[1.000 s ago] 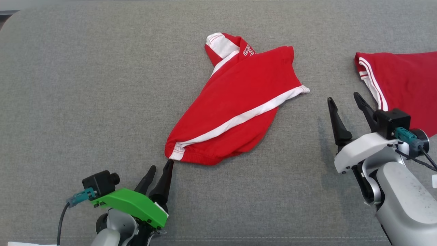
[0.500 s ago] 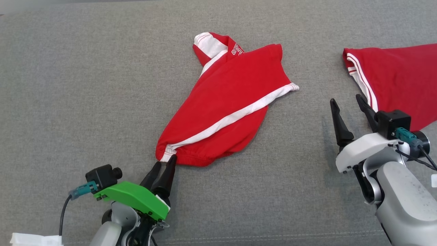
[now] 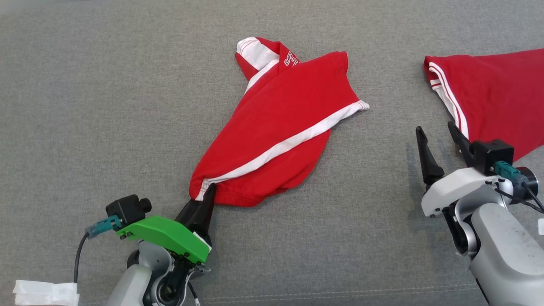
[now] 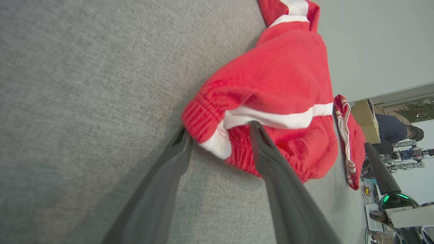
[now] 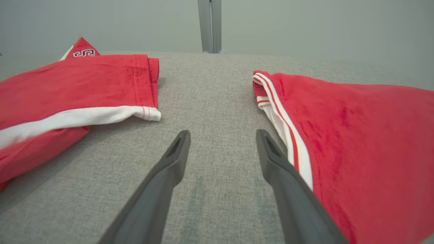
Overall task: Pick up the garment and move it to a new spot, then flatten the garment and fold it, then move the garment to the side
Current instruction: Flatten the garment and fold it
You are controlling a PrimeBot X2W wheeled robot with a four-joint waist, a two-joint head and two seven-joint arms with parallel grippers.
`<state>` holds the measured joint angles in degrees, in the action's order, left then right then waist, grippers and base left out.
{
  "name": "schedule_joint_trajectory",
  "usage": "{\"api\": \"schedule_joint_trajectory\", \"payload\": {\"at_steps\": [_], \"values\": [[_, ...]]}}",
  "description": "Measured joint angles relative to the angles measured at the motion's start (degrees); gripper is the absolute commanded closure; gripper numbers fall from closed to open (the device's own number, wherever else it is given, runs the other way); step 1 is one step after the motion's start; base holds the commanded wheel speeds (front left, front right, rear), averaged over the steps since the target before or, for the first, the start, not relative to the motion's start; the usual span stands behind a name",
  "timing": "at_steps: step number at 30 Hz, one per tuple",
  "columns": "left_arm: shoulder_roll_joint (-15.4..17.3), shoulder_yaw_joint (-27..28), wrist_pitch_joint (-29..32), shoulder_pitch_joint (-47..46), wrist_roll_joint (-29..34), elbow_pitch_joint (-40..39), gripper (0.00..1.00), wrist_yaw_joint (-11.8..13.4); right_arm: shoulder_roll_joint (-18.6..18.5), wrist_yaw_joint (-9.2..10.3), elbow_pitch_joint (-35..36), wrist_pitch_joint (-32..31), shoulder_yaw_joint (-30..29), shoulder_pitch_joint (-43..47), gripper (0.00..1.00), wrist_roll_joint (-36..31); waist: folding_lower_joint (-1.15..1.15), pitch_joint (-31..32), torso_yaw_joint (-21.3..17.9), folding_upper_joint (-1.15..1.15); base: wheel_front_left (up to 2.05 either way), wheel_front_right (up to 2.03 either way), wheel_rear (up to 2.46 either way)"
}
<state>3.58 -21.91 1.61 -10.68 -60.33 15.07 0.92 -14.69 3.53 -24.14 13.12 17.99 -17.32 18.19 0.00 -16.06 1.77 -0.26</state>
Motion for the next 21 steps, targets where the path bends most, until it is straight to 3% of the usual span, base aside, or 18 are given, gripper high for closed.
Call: {"api": "schedule_joint_trajectory", "payload": {"at_steps": [1,4,9,11,12,21], "values": [[0.0,0.0,-0.2,-0.2,0.0,0.2,0.56,-0.2,0.0,-0.01,-0.1,0.0,0.0,0.0,0.00,0.0,0.00,0.0,0.0,0.00,0.00,0.00,0.00],[-0.1,-0.1,-0.2,-0.5,0.0,0.9,0.73,-0.9,0.2,-0.01,-0.5,0.5,0.0,-0.1,0.00,0.0,0.00,-0.1,0.0,0.00,0.00,0.00,0.00],[-0.3,-0.2,-0.2,-0.7,0.0,1.3,0.82,-1.4,0.3,-0.07,-1.1,0.5,0.0,-0.3,0.00,0.0,0.00,-0.2,0.0,0.00,0.00,0.00,0.00],[-0.4,-0.2,-0.2,-1.1,0.0,1.6,0.89,-1.4,0.3,-0.08,-1.3,0.5,0.0,-0.4,0.00,0.0,0.00,-0.2,0.1,0.00,0.00,0.00,0.00],[-0.4,-0.3,-0.4,-1.3,0.0,1.7,1.00,-1.5,0.4,-0.08,-1.4,0.5,0.0,-0.5,0.00,0.0,0.00,-0.2,0.1,0.00,0.00,0.00,0.00],[-0.4,-0.8,-0.5,-2.5,0.0,0.6,1.00,-2.9,0.0,-1.00,-1.9,0.5,0.4,-2.0,0.00,-0.3,0.00,-0.6,0.6,0.00,0.00,0.00,0.00]]}}
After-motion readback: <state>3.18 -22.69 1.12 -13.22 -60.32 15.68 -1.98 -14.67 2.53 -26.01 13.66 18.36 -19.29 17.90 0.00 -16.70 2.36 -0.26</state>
